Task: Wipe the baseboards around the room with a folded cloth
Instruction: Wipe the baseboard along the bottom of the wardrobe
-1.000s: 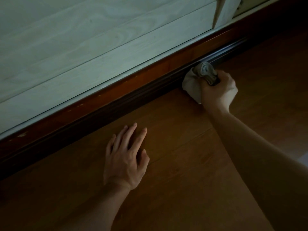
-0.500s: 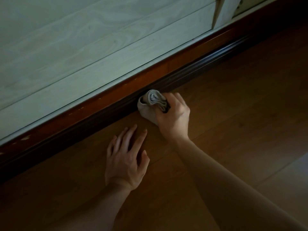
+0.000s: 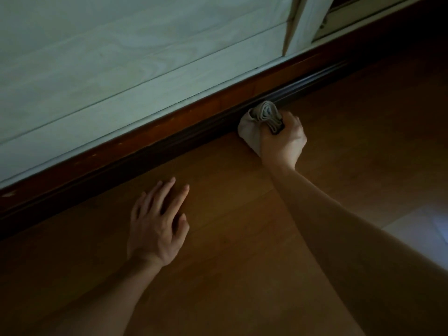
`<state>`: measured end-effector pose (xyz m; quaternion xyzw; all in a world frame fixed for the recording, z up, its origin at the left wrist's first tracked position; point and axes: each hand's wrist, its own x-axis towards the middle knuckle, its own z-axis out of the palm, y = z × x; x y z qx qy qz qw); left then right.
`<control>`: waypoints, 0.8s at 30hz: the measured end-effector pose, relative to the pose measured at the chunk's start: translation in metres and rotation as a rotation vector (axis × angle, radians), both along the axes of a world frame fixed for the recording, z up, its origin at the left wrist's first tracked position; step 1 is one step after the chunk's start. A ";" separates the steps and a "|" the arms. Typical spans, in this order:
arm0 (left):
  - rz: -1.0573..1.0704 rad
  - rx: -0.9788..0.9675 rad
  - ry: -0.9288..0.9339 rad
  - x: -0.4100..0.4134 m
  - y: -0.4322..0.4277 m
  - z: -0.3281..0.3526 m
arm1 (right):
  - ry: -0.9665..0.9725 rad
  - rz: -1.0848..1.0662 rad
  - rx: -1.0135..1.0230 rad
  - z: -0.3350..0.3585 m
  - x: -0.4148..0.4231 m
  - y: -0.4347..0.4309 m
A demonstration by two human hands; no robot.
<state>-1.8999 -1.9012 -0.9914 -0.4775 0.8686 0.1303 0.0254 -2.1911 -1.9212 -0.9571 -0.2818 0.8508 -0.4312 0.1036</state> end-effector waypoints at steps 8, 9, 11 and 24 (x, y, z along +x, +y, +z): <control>-0.015 0.017 0.002 0.001 -0.001 0.002 | 0.055 0.066 0.039 -0.003 -0.008 0.001; -0.009 0.019 0.010 0.001 -0.001 0.004 | 0.081 0.080 0.018 -0.002 -0.007 0.000; -0.019 0.030 -0.016 -0.001 -0.002 0.005 | 0.101 0.079 0.009 -0.002 -0.008 0.002; -0.336 0.144 -0.110 -0.037 -0.025 0.025 | 0.108 0.111 -0.025 -0.010 -0.048 0.001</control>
